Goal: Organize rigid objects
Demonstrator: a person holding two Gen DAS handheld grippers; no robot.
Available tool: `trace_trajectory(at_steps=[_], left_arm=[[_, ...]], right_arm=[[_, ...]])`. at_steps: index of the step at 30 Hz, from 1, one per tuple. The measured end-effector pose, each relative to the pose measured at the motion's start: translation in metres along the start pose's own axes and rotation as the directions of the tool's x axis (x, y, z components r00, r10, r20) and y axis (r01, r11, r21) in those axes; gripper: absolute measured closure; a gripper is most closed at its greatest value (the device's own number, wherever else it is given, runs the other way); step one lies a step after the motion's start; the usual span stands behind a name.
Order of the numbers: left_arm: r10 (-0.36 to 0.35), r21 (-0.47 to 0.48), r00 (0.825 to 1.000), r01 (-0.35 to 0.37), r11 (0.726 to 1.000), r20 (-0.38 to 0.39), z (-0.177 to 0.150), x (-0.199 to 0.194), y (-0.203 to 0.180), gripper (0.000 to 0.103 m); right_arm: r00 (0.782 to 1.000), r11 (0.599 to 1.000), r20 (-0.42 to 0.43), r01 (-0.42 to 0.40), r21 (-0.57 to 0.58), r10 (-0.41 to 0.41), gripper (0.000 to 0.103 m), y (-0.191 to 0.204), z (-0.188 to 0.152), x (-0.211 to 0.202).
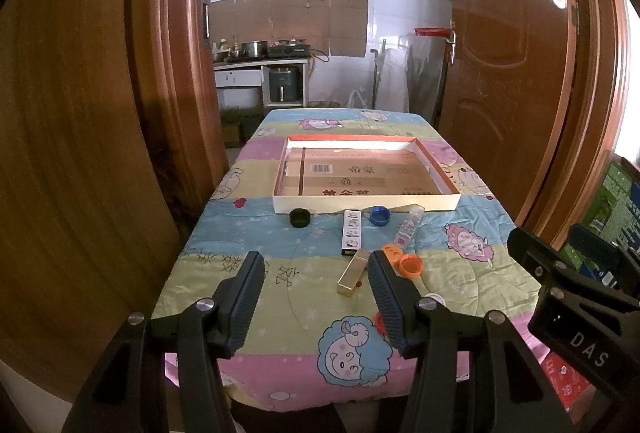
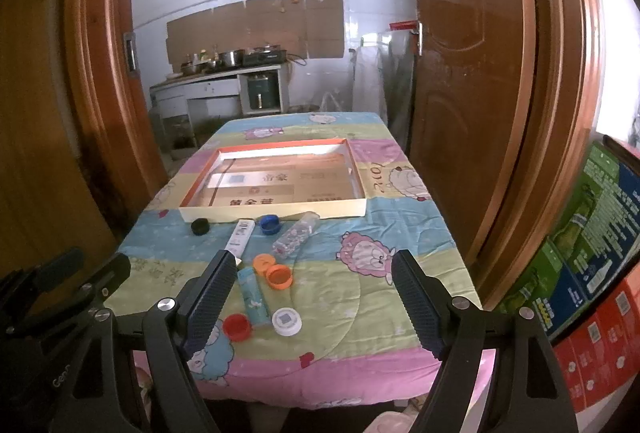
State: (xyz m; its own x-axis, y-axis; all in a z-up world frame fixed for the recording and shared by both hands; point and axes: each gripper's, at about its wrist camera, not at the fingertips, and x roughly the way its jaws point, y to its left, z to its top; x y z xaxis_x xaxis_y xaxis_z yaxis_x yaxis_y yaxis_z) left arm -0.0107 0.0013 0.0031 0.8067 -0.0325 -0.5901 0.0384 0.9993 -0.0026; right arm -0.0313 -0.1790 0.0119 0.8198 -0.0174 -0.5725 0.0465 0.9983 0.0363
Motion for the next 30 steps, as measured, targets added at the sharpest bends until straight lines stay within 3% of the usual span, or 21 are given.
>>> trace_trajectory(at_steps=[30], left_arm=[[0.006, -0.007, 1.0, -0.006, 1.0, 0.006, -0.0008, -0.0053, 0.0015, 0.049]], right_arm=[[1.0, 1.0, 0.002, 0.001, 0.002, -0.001, 0.022, 0.0013, -0.0012, 0.0003]])
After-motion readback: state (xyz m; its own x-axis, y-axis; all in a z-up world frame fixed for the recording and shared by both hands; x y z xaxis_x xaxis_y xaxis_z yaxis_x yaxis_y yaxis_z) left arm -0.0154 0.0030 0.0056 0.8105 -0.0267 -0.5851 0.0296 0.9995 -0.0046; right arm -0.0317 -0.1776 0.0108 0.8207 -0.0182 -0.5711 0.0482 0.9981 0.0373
